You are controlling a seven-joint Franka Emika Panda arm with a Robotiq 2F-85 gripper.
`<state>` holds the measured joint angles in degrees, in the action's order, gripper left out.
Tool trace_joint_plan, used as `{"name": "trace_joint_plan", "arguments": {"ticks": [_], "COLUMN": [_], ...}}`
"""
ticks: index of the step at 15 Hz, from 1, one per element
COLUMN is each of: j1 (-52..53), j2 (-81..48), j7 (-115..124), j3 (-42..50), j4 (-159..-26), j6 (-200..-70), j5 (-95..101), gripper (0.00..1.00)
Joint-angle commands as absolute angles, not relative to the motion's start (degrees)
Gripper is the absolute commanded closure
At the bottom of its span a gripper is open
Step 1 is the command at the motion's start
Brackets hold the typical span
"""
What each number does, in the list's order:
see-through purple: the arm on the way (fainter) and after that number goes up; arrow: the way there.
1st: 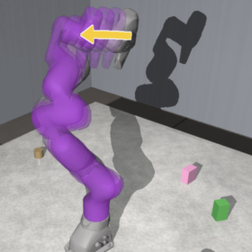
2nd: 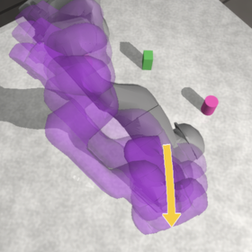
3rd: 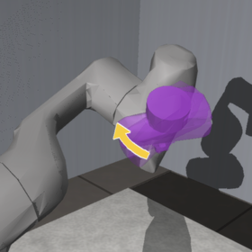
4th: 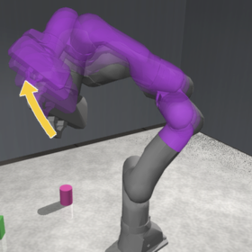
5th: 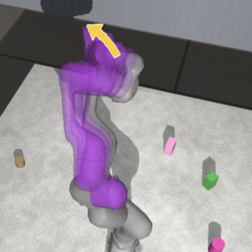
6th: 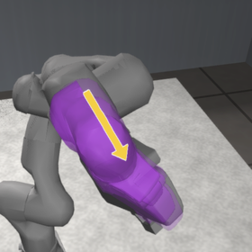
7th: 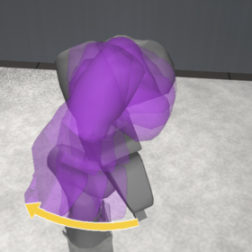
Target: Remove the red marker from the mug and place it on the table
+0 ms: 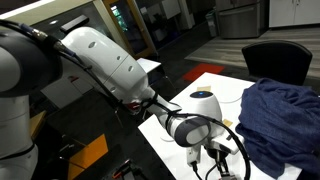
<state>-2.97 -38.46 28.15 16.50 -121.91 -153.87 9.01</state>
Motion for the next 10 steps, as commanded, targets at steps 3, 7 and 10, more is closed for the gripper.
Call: {"name": "trace_joint_plan", "arguments": {"ticks": [3,7,10], "j1": [1.8,7.6,12.8], "j2": [-36.7,-33.4,-29.6], "j7": [28.6,31.5,34.6], "j3": [21.2,27.2,32.4], "j4": [-123.1,-126.3,-129.6], "j6": [-153.6,-156.3,-158.4], "j5": [8.9,11.8,15.0], "gripper": [0.12,0.0,0.0]}}
